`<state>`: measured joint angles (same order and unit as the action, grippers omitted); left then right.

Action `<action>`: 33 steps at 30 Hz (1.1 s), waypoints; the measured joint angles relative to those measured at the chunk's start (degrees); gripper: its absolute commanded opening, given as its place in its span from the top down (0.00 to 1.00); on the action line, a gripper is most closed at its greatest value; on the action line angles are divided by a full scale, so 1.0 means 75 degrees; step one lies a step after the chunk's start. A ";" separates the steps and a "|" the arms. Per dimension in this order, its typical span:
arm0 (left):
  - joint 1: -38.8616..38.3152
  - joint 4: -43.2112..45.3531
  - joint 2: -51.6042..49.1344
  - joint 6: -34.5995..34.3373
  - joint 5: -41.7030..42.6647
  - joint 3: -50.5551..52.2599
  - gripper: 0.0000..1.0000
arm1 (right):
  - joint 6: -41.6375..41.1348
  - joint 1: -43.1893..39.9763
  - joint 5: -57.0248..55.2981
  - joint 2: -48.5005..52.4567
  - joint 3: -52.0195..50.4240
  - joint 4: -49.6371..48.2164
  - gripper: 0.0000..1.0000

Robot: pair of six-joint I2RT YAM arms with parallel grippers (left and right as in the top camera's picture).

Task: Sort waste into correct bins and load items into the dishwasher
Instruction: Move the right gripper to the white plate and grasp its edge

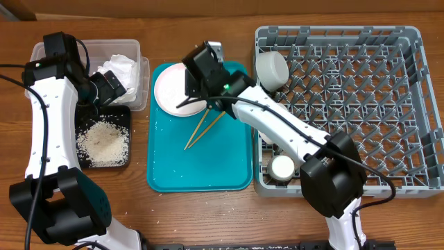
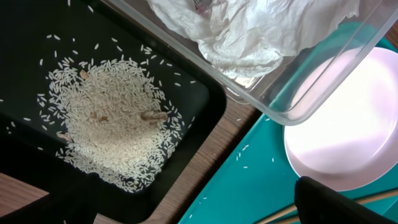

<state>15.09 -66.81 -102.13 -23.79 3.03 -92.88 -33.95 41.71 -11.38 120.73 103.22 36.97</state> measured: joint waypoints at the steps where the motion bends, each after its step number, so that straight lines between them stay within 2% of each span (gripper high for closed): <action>1: 0.0000 0.0003 0.0000 0.0003 0.0003 0.0000 0.00 | -0.0067 0.0000 0.0015 -0.0006 -0.0338 -0.0551 0.41; 4: 0.0000 0.0003 0.0000 0.0003 0.0003 0.0000 0.00 | -0.0181 0.0000 0.0073 -0.0003 -0.0807 -0.1102 0.46; 10: 0.0000 0.0003 0.0000 0.0003 0.0000 0.0000 0.00 | -0.0408 -0.0029 0.0277 0.0271 -0.1014 -0.1241 0.44; 14: 0.0000 0.0003 0.0000 0.0000 0.0000 0.0000 0.00 | -0.0274 -0.0175 0.0629 0.0408 -0.0635 -0.0128 0.44; 18: 0.0000 0.0000 0.0000 0.0000 0.0000 0.0000 0.00 | 0.0061 -0.0484 0.0851 0.0501 0.0603 0.1212 0.44; 21: 0.0000 0.0003 0.0000 0.0003 0.0000 0.0000 0.00 | 0.0533 -0.0764 0.1119 0.0498 0.1413 0.1617 0.45; 24: 0.0000 0.0003 0.0000 0.0003 0.0000 0.0000 0.00 | 0.1163 -0.1000 0.1381 0.0484 0.1588 0.1690 0.46; 25: 0.0000 0.0003 0.0000 0.0000 0.0000 0.0000 0.00 | 0.1317 -0.1023 0.1405 0.0498 0.1588 0.1679 0.38; 26: 0.0000 0.0000 0.0000 0.0003 0.0000 0.0000 0.00 | 0.1405 -0.1020 0.1326 0.0533 0.1588 0.1580 0.19; 27: 0.0000 0.0003 0.0000 0.0003 0.0000 0.0000 0.00 | 0.1495 -0.1005 0.1279 0.0562 0.1588 0.1466 0.06; 30: 0.0000 0.0003 0.0000 0.0003 0.0000 0.0000 0.00 | 0.1719 -0.0886 0.1177 0.0866 0.1588 0.1113 0.07; 33: 0.0000 0.0003 0.0000 0.0003 0.0000 0.0000 0.00 | 0.1932 -0.0659 0.1093 0.1309 0.1588 0.0717 0.16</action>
<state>15.09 -66.78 -102.13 -23.77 3.03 -92.88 -19.46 36.77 -3.18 130.54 115.13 42.35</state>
